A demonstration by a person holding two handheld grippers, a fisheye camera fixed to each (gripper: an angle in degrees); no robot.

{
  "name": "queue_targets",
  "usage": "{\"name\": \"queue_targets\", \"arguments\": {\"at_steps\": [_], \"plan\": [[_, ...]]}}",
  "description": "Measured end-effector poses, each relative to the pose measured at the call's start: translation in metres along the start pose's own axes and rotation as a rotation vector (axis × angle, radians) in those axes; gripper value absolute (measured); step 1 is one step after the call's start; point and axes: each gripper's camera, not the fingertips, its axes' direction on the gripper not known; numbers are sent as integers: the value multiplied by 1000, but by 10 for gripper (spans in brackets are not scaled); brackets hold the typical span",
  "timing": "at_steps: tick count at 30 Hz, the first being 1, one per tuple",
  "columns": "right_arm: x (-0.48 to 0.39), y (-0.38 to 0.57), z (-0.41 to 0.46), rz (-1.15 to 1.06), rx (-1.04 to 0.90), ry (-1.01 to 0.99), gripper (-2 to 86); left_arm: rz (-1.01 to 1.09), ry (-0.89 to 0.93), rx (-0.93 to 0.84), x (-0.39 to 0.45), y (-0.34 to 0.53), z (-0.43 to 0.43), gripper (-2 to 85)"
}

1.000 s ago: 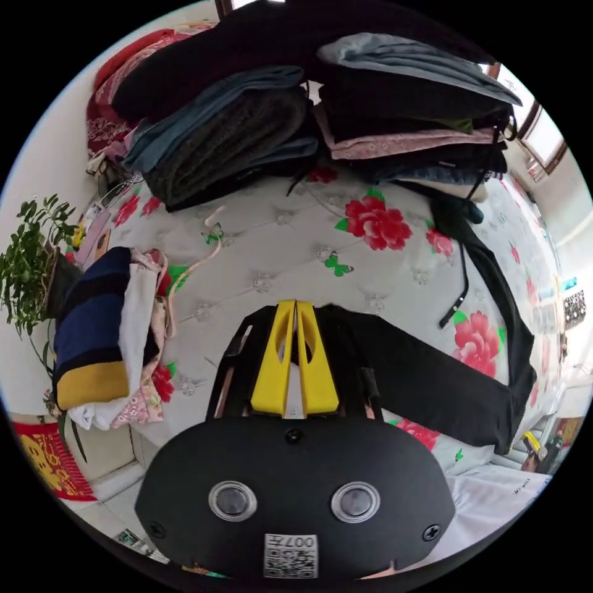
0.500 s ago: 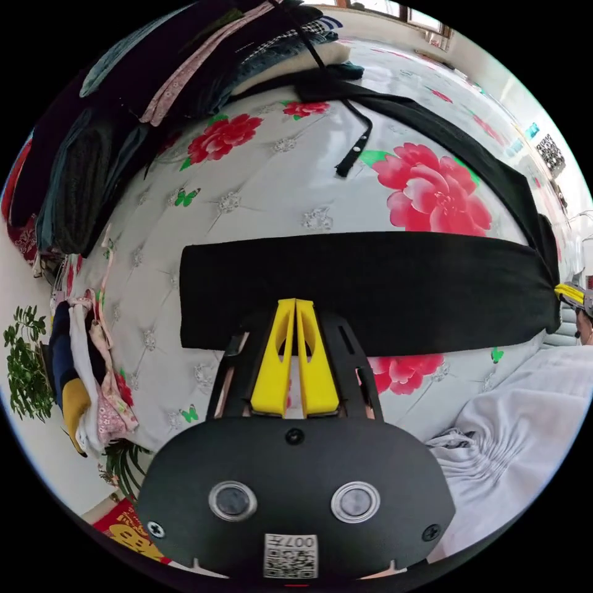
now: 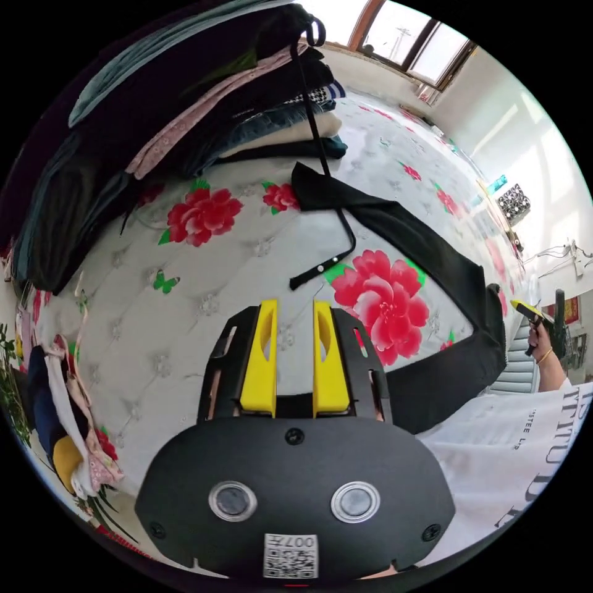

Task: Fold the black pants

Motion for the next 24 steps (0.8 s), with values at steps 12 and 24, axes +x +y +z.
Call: {"name": "queue_targets", "arguments": {"at_steps": [12,24], "plan": [[8,-68,43,-63,-194,386,78,-3,-96,-105,0,-177,98,77],[20,-84,93,-196,-383,345,11,-16,327,-38,-101,-119,-19,5]]}}
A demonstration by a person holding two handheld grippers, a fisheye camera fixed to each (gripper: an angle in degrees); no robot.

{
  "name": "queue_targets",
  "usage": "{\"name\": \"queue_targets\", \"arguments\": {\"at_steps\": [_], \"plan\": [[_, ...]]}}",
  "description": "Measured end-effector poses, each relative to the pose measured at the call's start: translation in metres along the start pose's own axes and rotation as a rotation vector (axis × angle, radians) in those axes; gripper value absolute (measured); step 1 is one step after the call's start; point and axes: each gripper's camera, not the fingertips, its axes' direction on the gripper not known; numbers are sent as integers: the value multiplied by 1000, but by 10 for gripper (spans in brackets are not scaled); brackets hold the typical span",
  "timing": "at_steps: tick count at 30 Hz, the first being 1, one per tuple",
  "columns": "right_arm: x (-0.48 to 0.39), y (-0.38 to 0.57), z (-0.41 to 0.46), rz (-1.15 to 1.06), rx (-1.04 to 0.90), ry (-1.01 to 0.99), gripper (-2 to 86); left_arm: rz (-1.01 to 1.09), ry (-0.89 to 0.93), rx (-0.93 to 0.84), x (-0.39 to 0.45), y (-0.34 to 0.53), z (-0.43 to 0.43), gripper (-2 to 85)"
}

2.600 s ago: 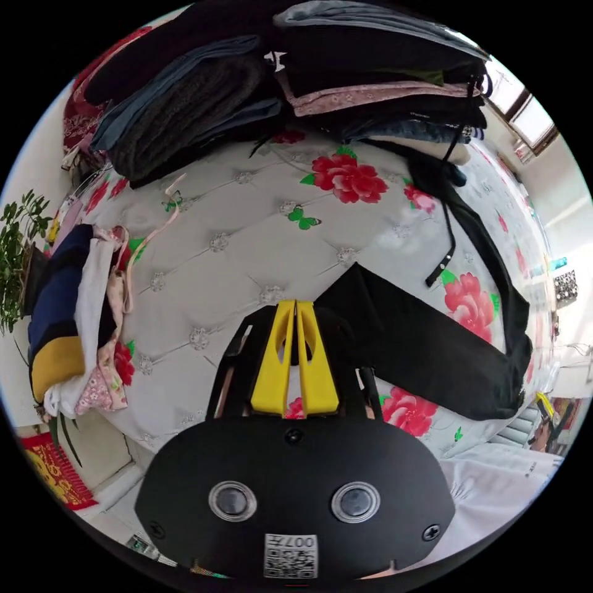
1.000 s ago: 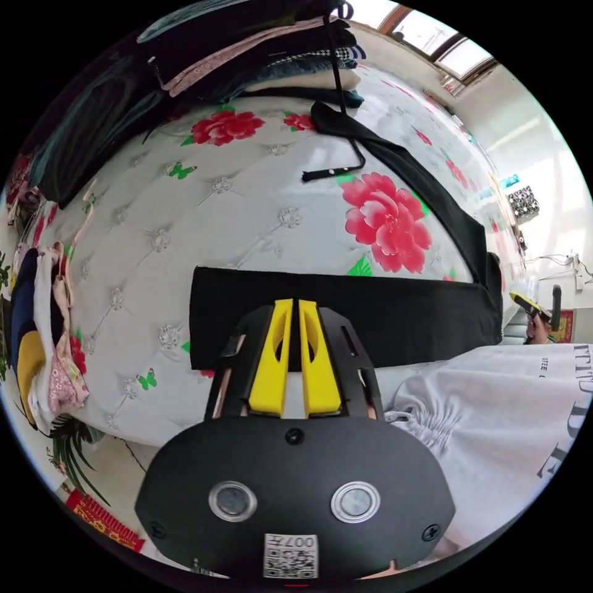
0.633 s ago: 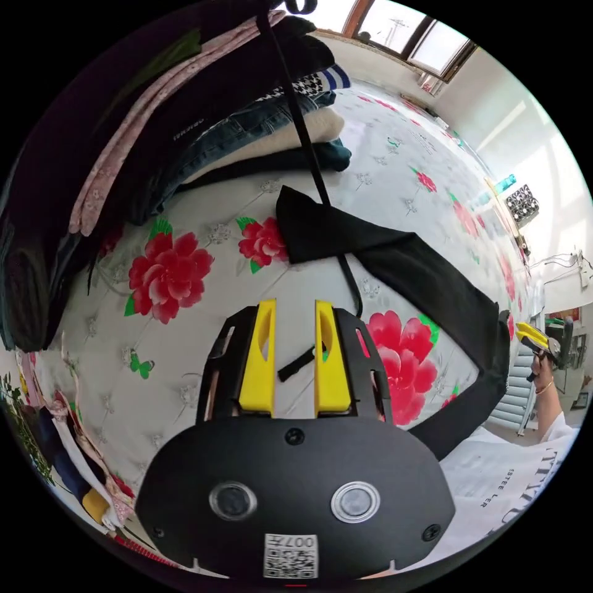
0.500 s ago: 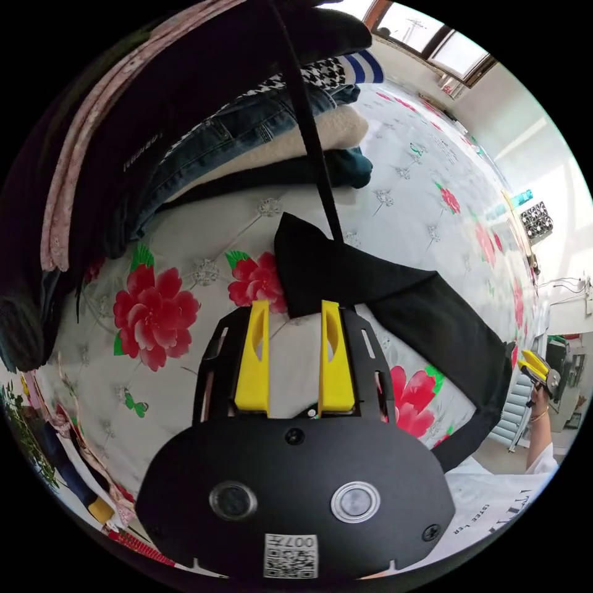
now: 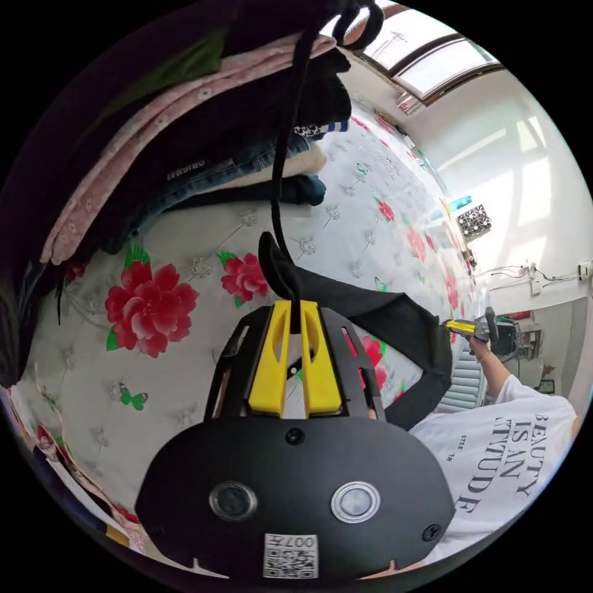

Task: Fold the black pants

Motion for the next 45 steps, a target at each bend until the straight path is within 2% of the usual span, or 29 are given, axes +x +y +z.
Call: {"name": "queue_targets", "arguments": {"at_steps": [4,8,11,15,20,23,25,28,33,35,38,42,45], "plan": [[6,31,-28,31,125,86,0,-38,59,25,-31,43,-65,3],[14,93,-75,81,340,9,-2,-45,42,8,-50,95,-110,4],[2,145,-86,84,404,51,-2,-44,24,41,-53,137,-125,5],[-9,200,-65,114,376,31,-2,-93,-14,45,-63,208,-107,9],[-16,246,6,205,175,-178,-2,-296,-88,-38,-86,288,-57,20],[-25,267,-3,252,233,-137,-3,-387,-171,19,-81,325,-63,18],[-31,274,-26,282,353,-158,-3,-364,-224,72,-61,336,-75,16],[-53,260,-53,300,532,-311,-2,-222,-220,98,-8,331,-81,0],[-142,167,-57,188,511,-588,2,121,-127,114,107,301,-57,-9],[-203,130,-69,10,517,-690,10,177,-93,119,133,297,-51,-9],[-267,105,-95,-145,552,-798,46,248,-61,98,163,297,-42,-10],[-322,98,-115,-294,542,-812,85,326,-120,156,189,305,-44,-9],[-342,102,-115,-226,563,-714,90,312,-120,157,192,307,-44,-9]]}}
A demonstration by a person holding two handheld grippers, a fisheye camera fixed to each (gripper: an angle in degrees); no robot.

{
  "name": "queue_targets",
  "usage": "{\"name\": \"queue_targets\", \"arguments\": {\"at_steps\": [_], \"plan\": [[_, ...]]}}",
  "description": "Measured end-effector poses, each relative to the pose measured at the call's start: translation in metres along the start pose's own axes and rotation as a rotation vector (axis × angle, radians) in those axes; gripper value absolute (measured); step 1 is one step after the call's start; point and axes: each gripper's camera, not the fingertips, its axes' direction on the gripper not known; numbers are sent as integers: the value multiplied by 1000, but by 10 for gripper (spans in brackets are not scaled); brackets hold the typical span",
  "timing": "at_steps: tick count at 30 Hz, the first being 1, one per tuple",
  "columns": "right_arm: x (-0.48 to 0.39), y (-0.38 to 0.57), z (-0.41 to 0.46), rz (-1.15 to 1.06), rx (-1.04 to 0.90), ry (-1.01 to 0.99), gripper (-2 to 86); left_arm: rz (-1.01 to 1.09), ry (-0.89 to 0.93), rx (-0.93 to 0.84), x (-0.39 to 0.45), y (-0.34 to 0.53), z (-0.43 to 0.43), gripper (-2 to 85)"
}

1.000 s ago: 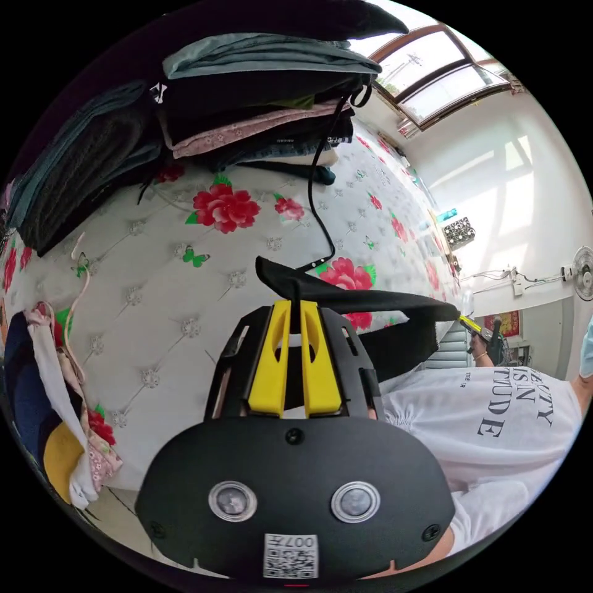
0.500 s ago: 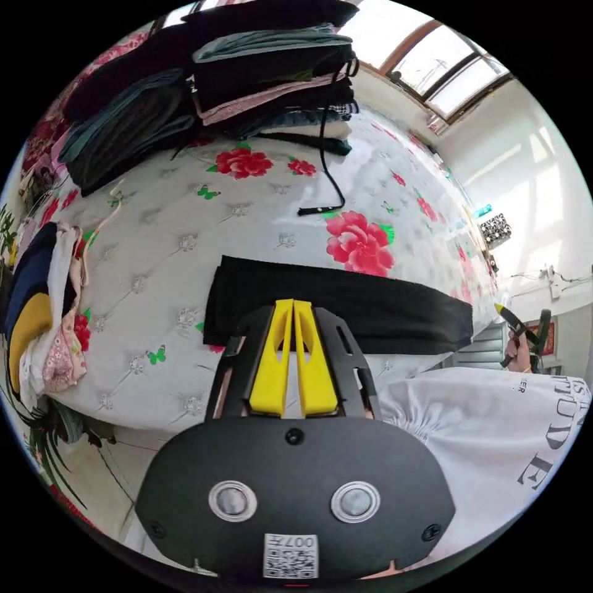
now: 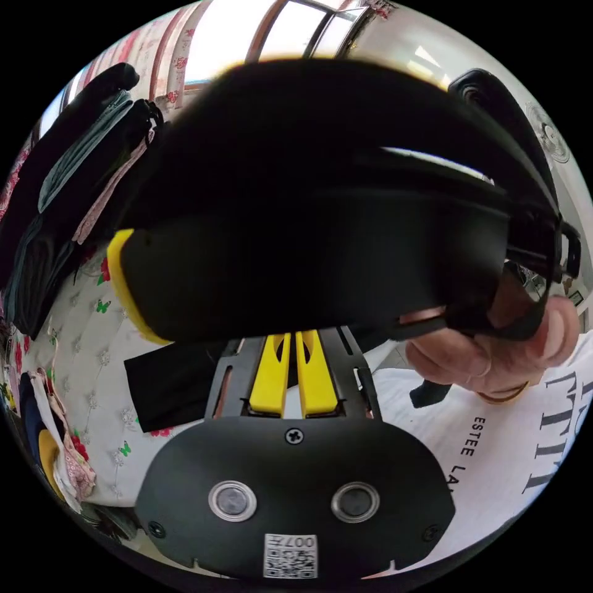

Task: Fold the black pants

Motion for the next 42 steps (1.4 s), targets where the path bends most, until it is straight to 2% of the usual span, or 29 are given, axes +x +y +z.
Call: {"name": "queue_targets", "arguments": {"at_steps": [5,28,32,36,38,42], "plan": [[2,8,11,94,39,-39,74,25,-36,-4,13,3,7,-9],[0,4,54,124,24,-47,17,37,-48,-46,42,-37,61,-9],[-9,-5,68,56,6,71,17,33,-90,-60,42,-54,78,-9],[3,7,74,-109,-68,223,21,-175,-148,-130,-15,-46,98,-7],[27,35,79,-138,-101,453,11,-257,-224,-169,-47,-34,105,-2],[71,87,101,-130,-287,701,3,-403,-343,-264,-103,-11,117,33]]}}
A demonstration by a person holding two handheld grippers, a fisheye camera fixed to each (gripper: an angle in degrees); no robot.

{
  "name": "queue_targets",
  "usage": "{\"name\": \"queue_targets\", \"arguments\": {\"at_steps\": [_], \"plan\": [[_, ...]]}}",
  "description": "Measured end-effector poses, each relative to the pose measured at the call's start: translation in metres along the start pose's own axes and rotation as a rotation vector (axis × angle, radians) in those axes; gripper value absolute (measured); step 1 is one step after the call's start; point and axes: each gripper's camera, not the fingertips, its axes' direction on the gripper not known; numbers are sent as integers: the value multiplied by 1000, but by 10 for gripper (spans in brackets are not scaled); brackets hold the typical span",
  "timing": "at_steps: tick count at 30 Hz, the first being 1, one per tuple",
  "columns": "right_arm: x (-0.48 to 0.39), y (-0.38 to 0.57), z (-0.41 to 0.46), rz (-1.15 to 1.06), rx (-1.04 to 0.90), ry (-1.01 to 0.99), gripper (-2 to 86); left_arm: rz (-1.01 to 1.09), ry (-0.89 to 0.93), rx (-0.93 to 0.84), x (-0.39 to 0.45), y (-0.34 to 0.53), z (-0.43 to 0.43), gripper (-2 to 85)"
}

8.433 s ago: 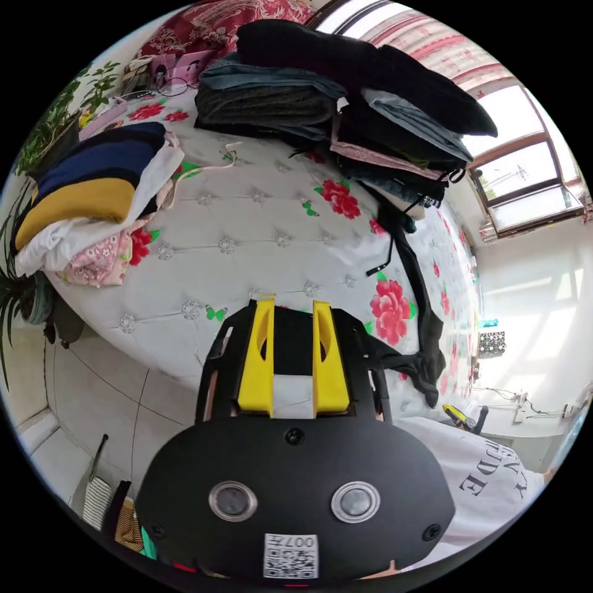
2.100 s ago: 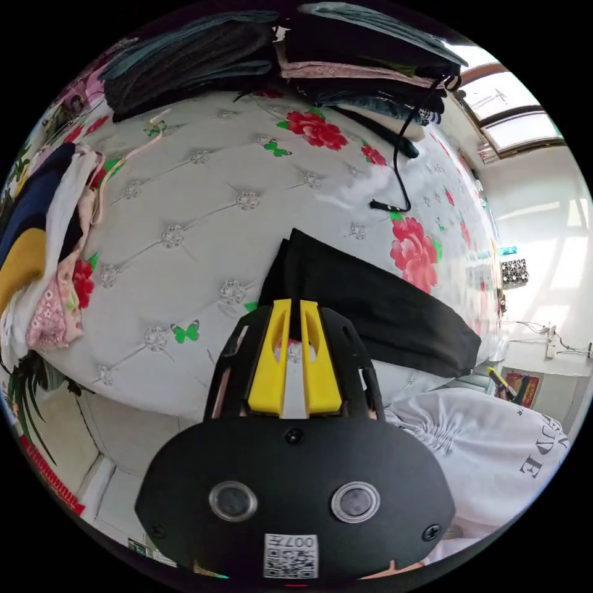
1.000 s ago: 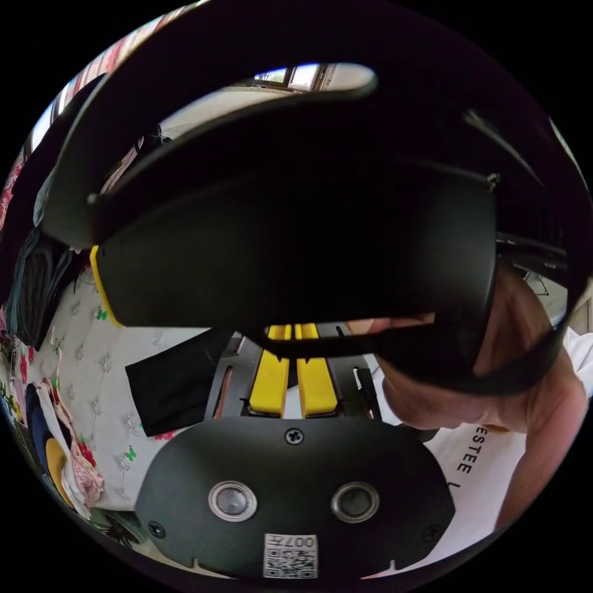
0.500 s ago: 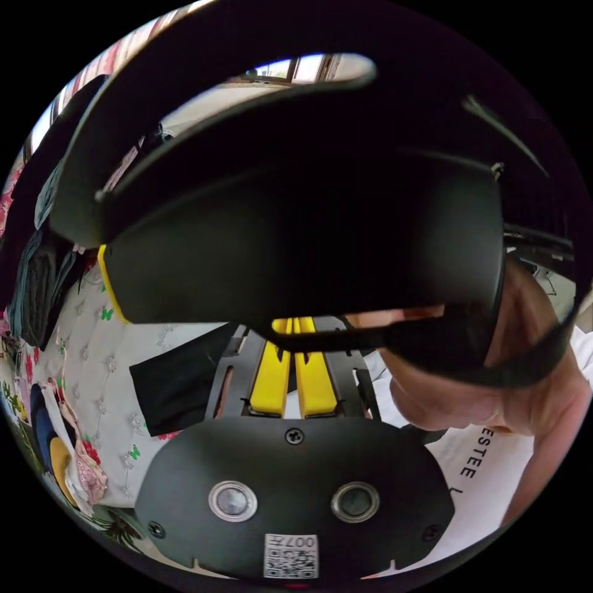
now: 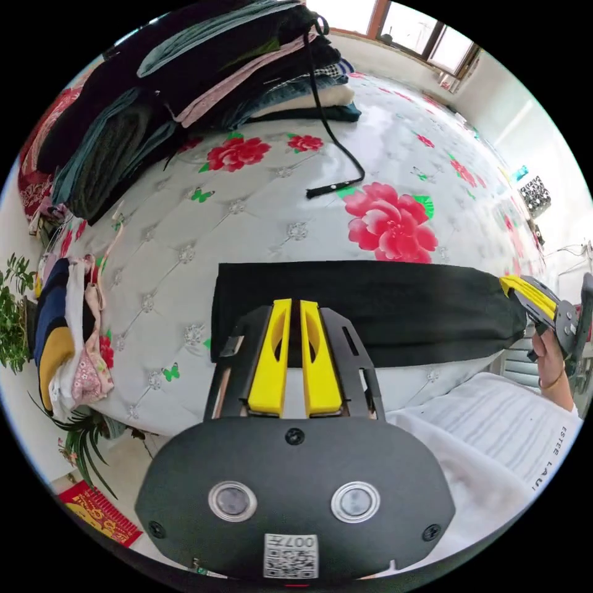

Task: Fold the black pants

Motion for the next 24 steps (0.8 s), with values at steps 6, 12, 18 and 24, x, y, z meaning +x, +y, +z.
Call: {"name": "queue_targets", "arguments": {"at_steps": [6,12,18,24], "plan": [[-14,32,45,-45,-122,-35,18,-49,-111,-68,-10,-15,28,55],[-24,16,62,-15,-165,-138,21,-64,-102,-129,0,-27,52,58],[-19,3,61,-29,-204,-181,15,-38,-101,-106,12,-32,53,58],[-21,-5,32,-53,-90,-229,8,-46,-88,-91,19,-35,50,55]]}}
